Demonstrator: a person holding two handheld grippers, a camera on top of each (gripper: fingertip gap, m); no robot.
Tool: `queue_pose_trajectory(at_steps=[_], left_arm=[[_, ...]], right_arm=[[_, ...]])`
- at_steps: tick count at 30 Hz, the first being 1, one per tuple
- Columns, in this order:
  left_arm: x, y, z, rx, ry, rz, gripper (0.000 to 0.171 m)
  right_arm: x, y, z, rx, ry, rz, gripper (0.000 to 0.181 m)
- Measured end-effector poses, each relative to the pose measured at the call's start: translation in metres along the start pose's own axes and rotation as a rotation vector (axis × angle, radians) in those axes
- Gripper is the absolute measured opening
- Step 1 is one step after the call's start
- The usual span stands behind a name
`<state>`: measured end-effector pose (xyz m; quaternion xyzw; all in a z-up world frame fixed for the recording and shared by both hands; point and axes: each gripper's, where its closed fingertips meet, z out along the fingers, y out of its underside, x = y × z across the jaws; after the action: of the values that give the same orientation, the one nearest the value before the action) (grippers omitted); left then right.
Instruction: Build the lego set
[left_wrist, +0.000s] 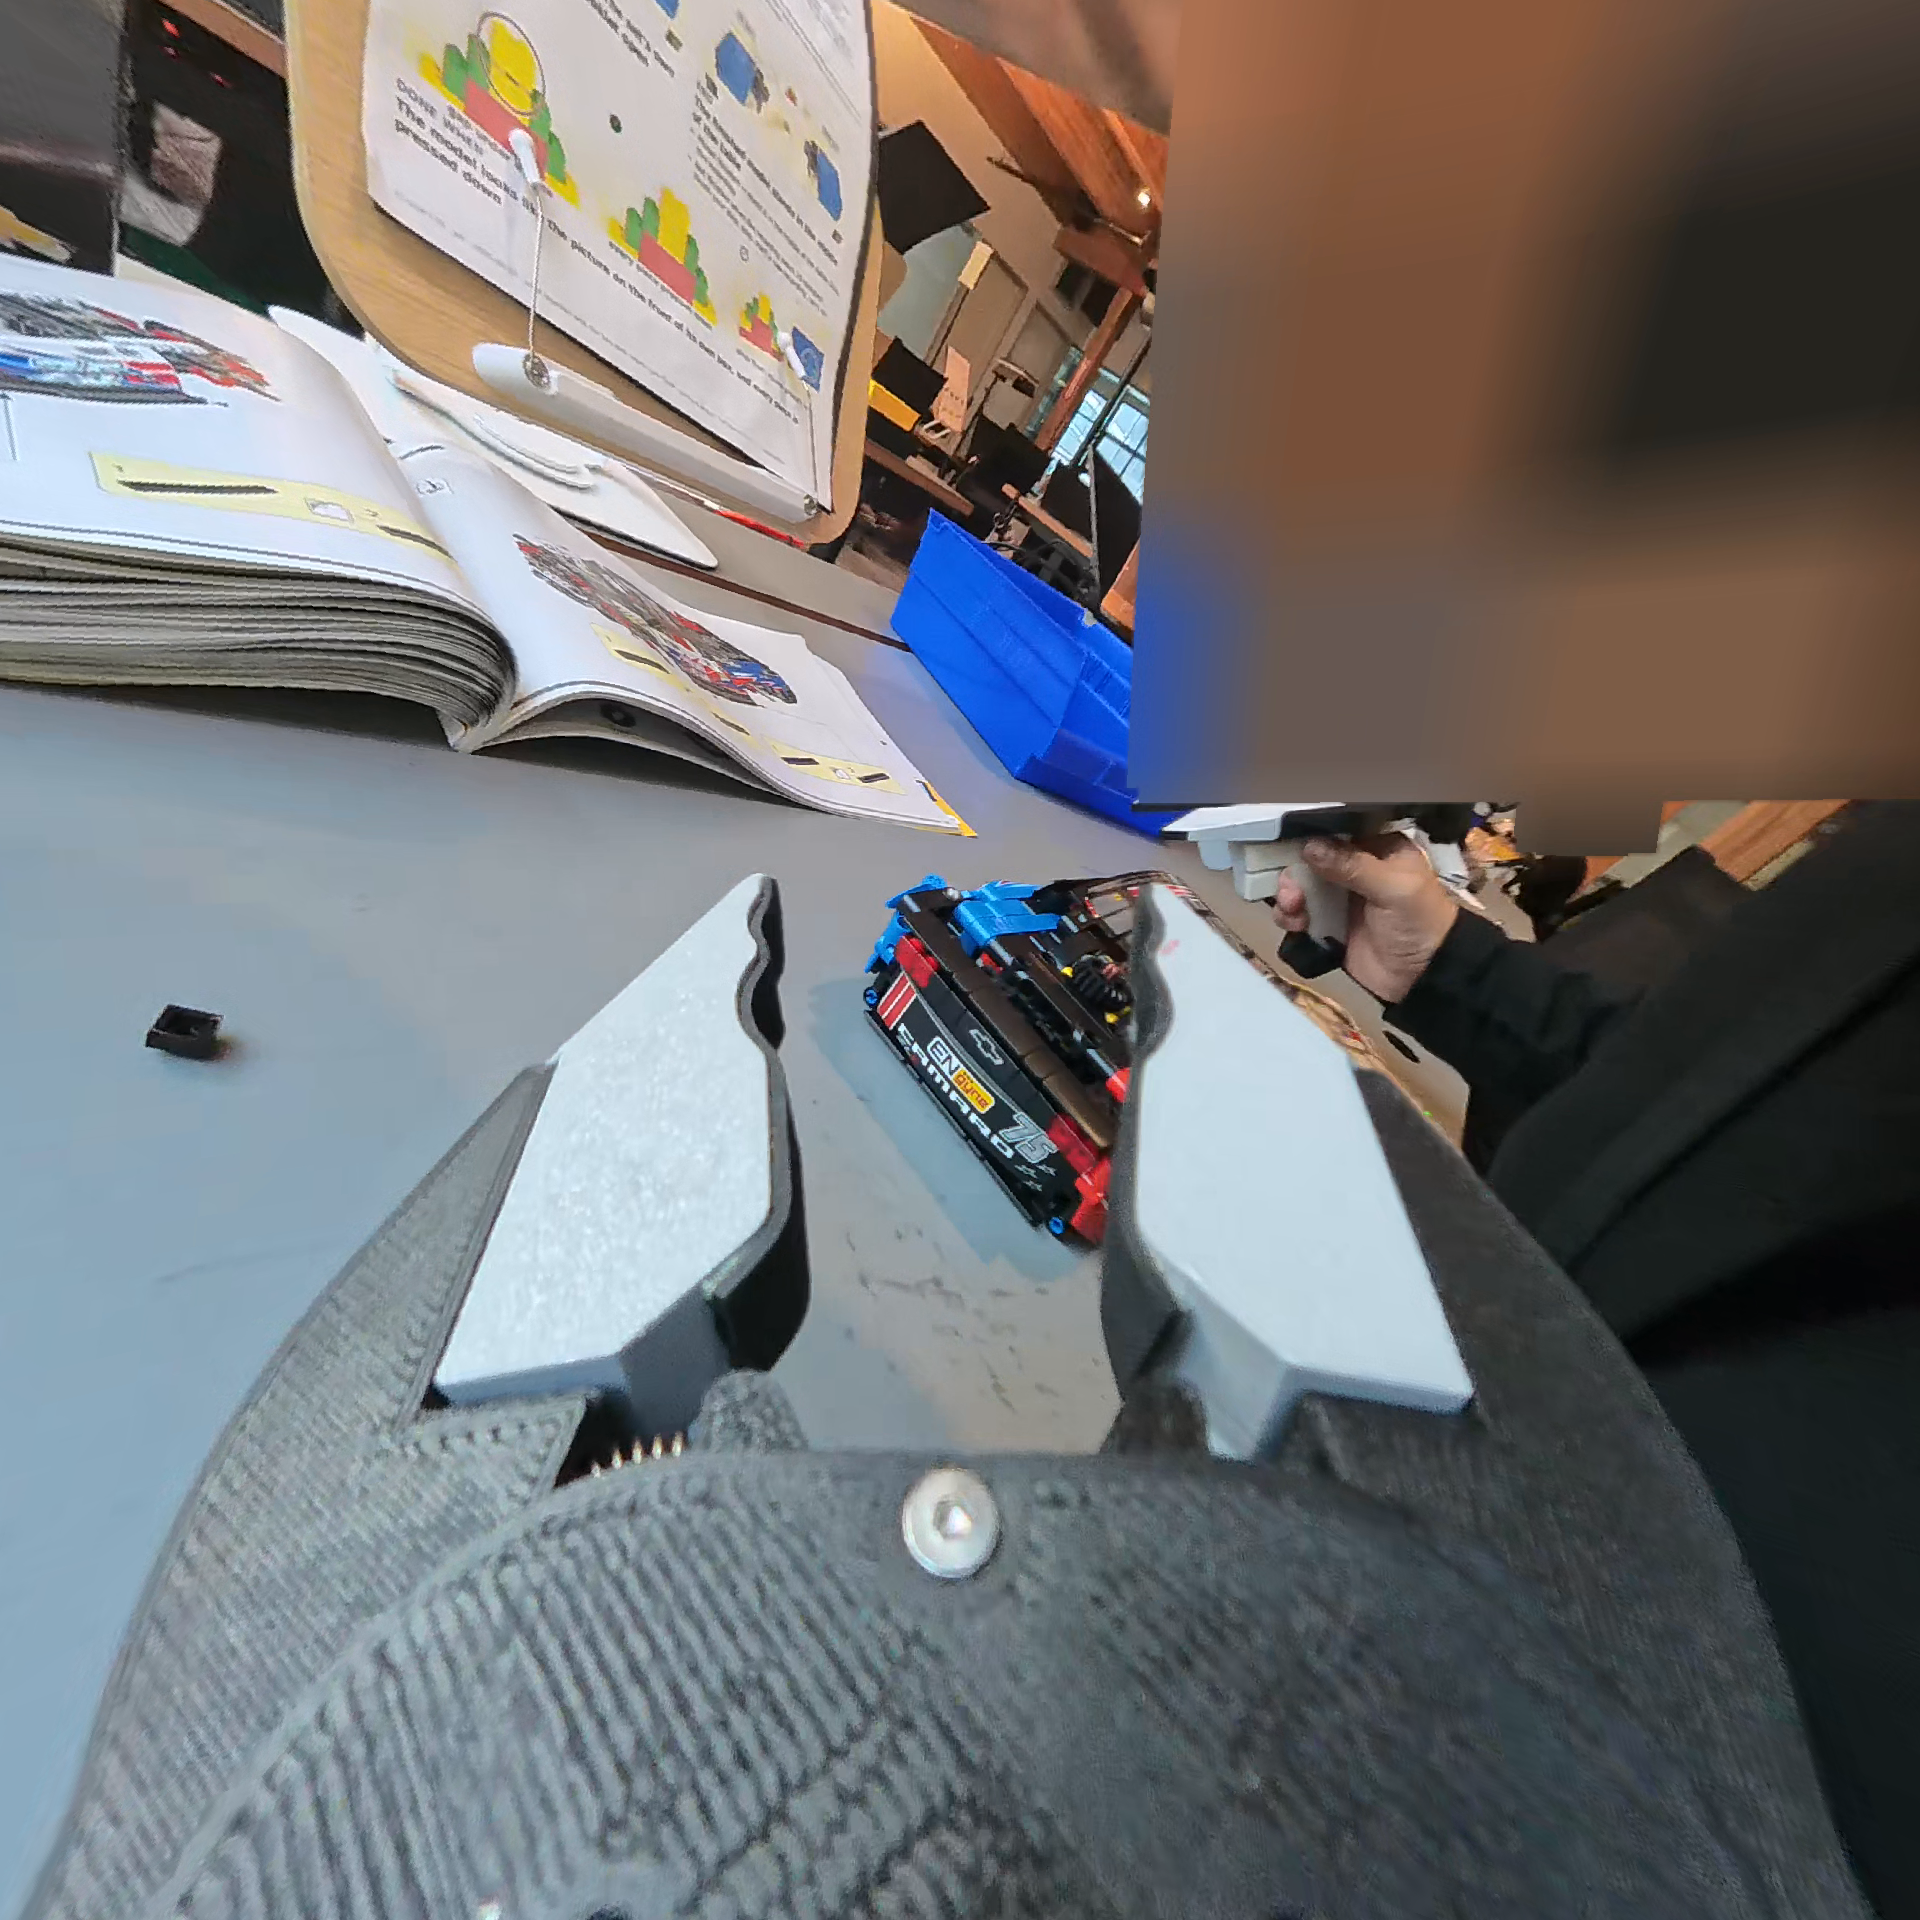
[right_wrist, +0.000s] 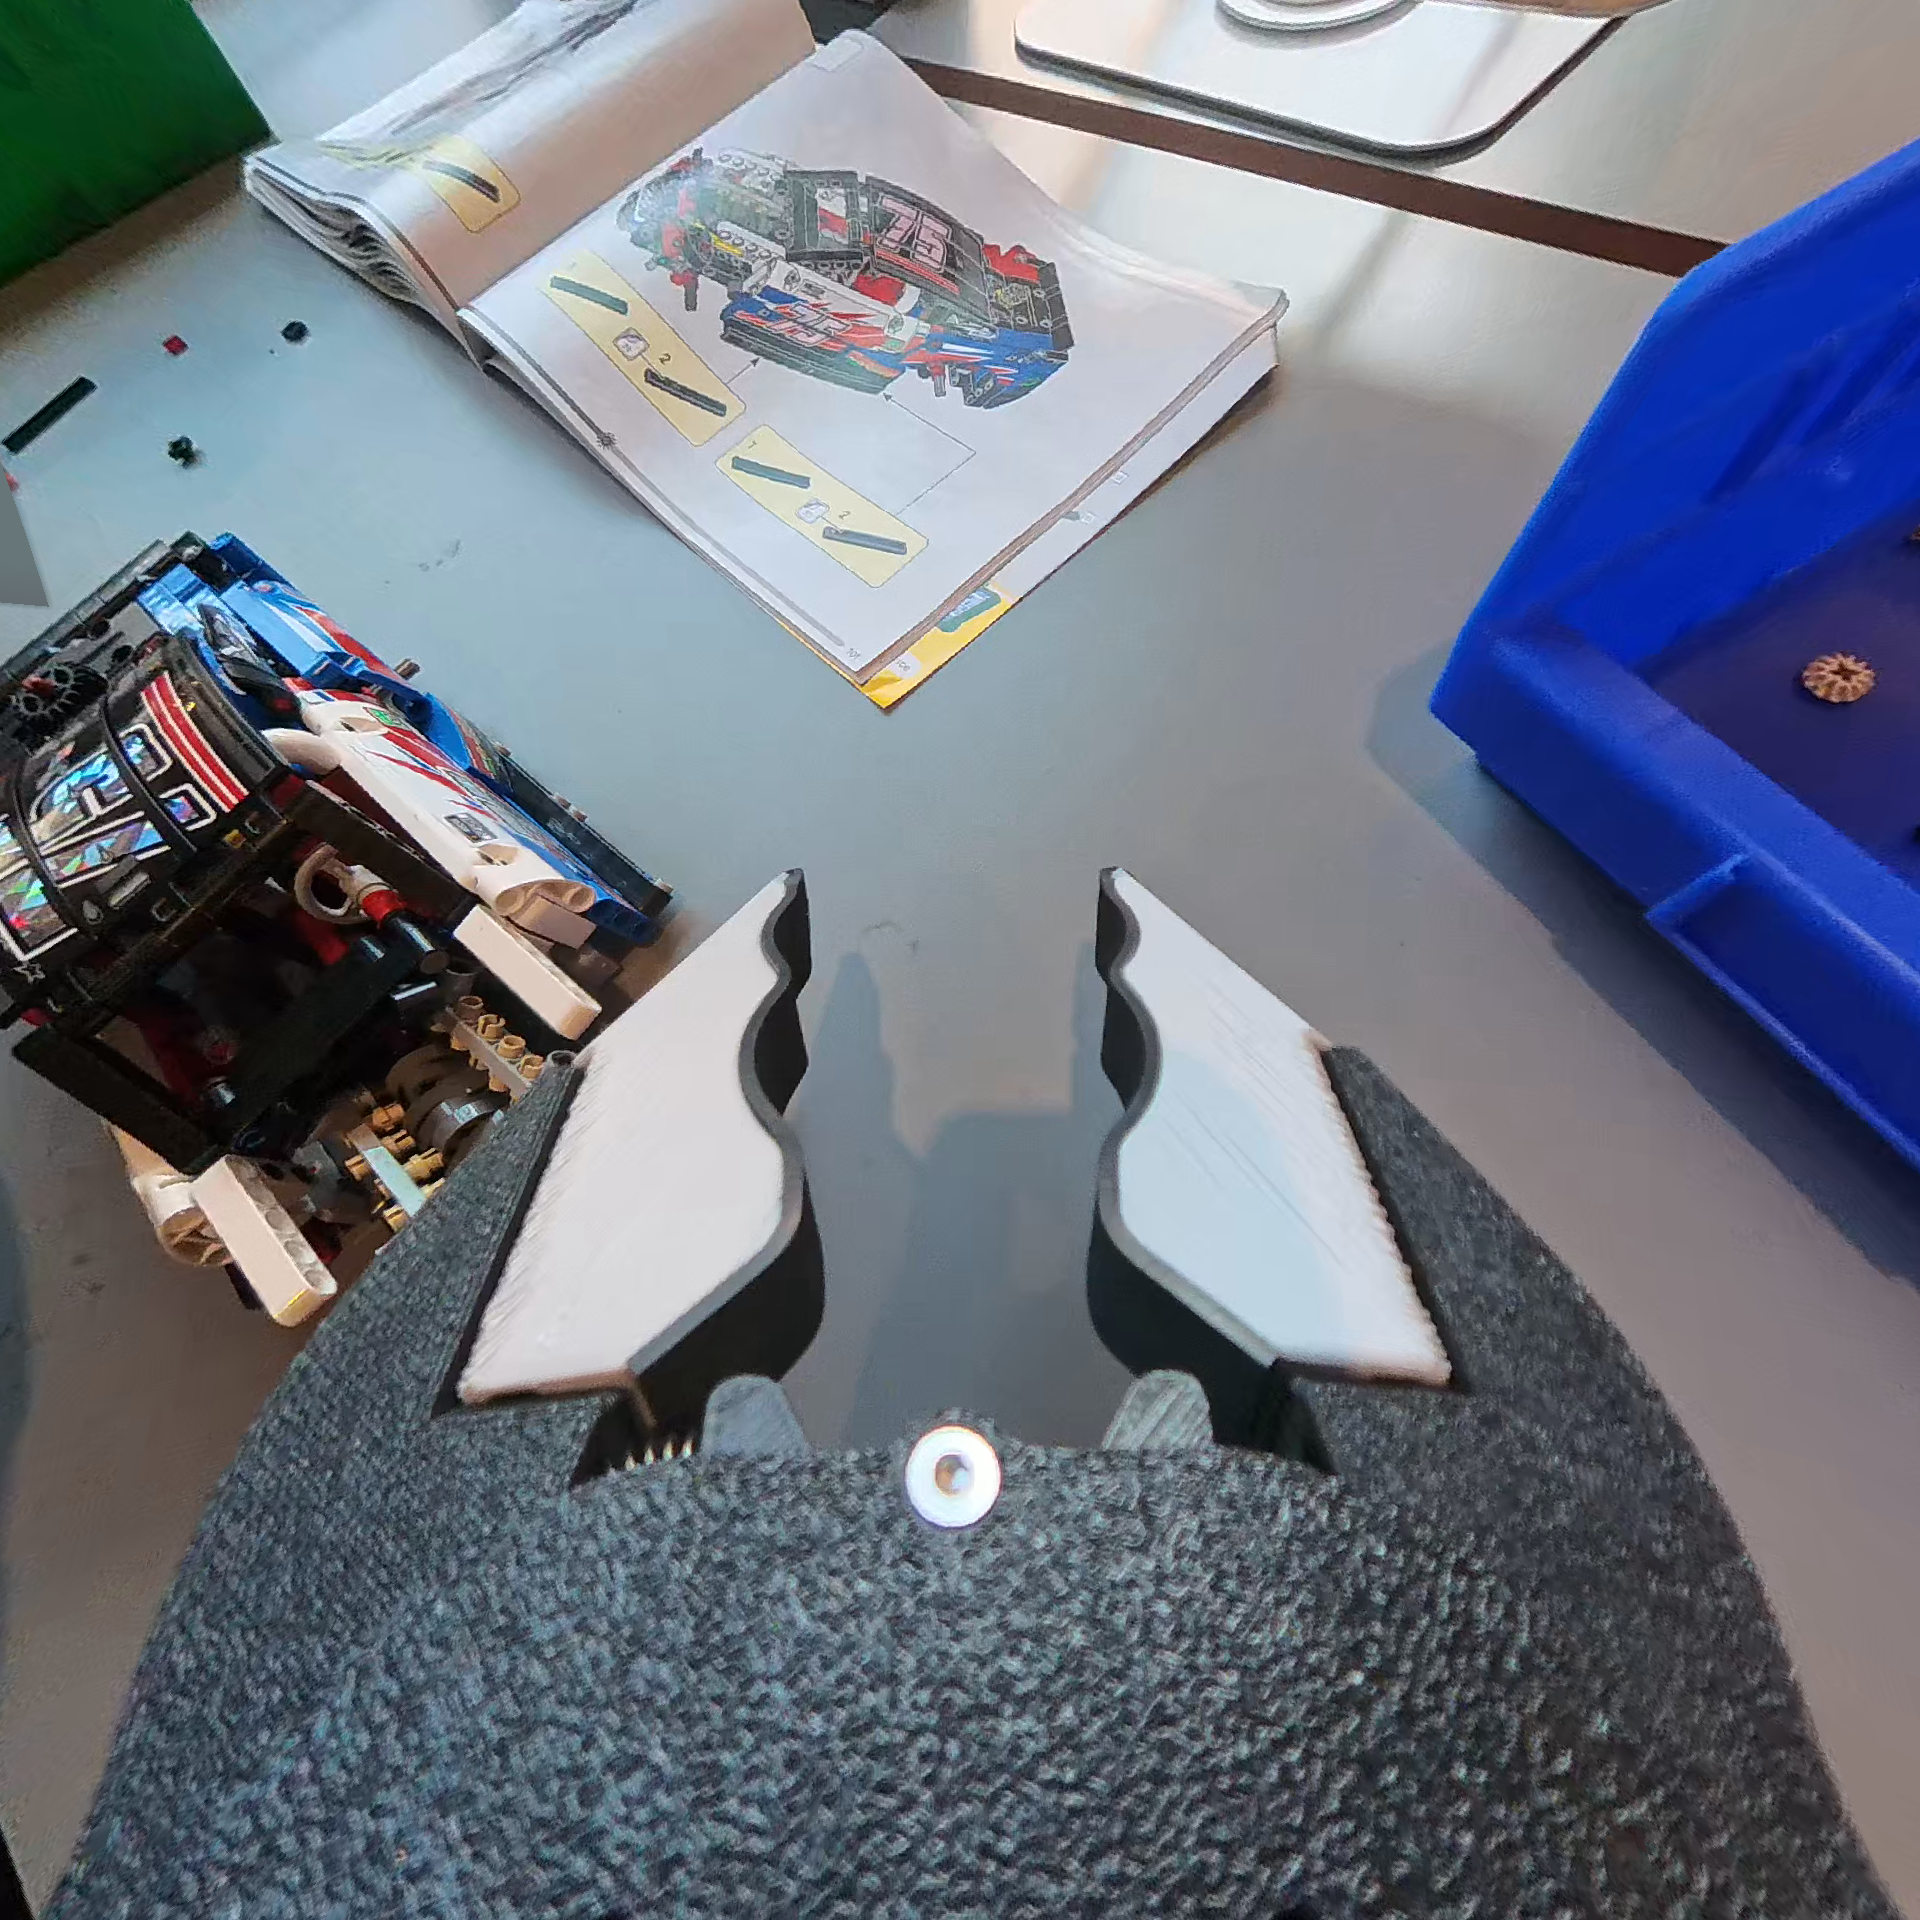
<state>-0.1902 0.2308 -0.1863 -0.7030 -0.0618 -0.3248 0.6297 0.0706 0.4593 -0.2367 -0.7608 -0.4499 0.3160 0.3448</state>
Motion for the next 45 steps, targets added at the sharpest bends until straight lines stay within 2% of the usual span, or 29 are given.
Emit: queue_pose_trajectory(at_steps=[7, 12, 19, 24, 30, 32, 35, 37, 39, 41, 44, 45], left_arm=[[0.003, 0.005, 0.003, -0.032, 0.003, 0.014, 0.064], [0.004, 0.004, 0.002, -0.026, 0.01, 0.005, 0.064], [0.007, 0.008, 0.003, -0.044, -0.001, 0.026, 0.064], [0.013, 0.015, 0.007, -0.087, -0.012, 0.109, 0.062], [0.037, 0.025, 0.01, -0.124, 0.003, 0.31, 0.053], [0.061, 0.024, 0.015, -0.124, 0.046, 0.336, 0.054], [0.126, 0.026, 0.029, -0.111, 0.17, 0.453, 0.047], [0.174, 0.041, 0.044, -0.144, 0.267, 0.516, 0.043], [0.215, 0.071, 0.062, -0.229, 0.373, 0.537, 0.038], [0.235, 0.106, 0.088, -0.349, 0.398, 0.518, 0.032], [0.265, 0.157, 0.123, -0.561, 0.495, 0.392, 0.054], [0.274, 0.17, 0.134, -0.604, 0.523, 0.366, 0.051]], right_arm=[[0.003, 0.027, -0.033, -0.117, 0.069, -0.003, 0.055], [0.011, 0.029, -0.056, -0.094, 0.114, 0.03, 0.056], [0.007, 0.051, -0.071, -0.133, 0.127, 0.011, 0.06], [0.005, 0.065, -0.099, -0.134, 0.148, -0.003, 0.062], [0.004, 0.082, -0.15, -0.072, 0.185, -0.006, 0.057], [0.006, 0.094, -0.167, -0.076, 0.22, -0.011, 0.052], [0.0, 0.114, -0.184, -0.077, 0.207, -0.002, 0.052], [-0.006, 0.125, -0.189, -0.066, 0.175, 0.013, 0.053], [-0.009, 0.137, -0.192, -0.07, 0.154, 0.029, 0.055], [-0.009, 0.147, -0.195, -0.077, 0.16, 0.027, 0.057], [-0.011, 0.154, -0.198, -0.056, 0.16, 0.065, 0.056], [-0.012, 0.156, -0.198, -0.046, 0.158, 0.091, 0.056]])
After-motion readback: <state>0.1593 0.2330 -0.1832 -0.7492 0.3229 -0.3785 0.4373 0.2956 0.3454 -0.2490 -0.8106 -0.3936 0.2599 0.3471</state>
